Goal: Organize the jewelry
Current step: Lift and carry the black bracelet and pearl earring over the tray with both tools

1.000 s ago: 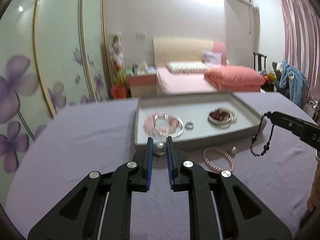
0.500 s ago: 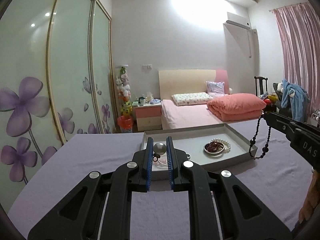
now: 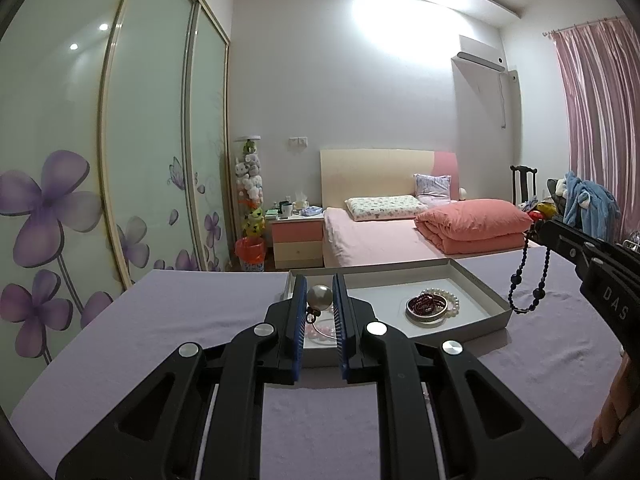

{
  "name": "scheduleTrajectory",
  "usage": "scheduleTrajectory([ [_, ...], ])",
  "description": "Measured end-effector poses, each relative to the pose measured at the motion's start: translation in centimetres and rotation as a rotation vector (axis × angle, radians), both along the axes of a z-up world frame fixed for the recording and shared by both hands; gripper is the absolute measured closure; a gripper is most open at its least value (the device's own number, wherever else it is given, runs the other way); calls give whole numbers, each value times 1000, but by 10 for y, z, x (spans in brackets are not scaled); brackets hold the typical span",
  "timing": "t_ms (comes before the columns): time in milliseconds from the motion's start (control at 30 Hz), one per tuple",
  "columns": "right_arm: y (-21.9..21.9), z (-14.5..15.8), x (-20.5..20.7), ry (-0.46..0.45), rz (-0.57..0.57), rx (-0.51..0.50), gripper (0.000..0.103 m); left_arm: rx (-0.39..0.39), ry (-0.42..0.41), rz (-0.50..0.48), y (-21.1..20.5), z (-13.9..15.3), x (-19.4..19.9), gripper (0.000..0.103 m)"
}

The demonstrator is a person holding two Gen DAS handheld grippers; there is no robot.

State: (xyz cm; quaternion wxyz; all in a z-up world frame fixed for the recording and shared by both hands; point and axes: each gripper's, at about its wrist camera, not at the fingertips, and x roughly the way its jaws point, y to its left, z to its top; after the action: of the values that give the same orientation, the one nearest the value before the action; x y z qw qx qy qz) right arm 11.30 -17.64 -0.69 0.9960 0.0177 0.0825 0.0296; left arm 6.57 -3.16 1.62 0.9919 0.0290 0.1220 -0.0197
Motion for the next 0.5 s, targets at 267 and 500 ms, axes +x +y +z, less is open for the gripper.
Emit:
scheduleTrajectory([
  [267, -6, 11, 29, -9, -1, 7, 97, 9, 7, -36, -5, 3, 25, 89],
  [500, -16, 5, 83, 66, 11, 63, 97, -37, 70, -44, -6, -5, 73, 89],
])
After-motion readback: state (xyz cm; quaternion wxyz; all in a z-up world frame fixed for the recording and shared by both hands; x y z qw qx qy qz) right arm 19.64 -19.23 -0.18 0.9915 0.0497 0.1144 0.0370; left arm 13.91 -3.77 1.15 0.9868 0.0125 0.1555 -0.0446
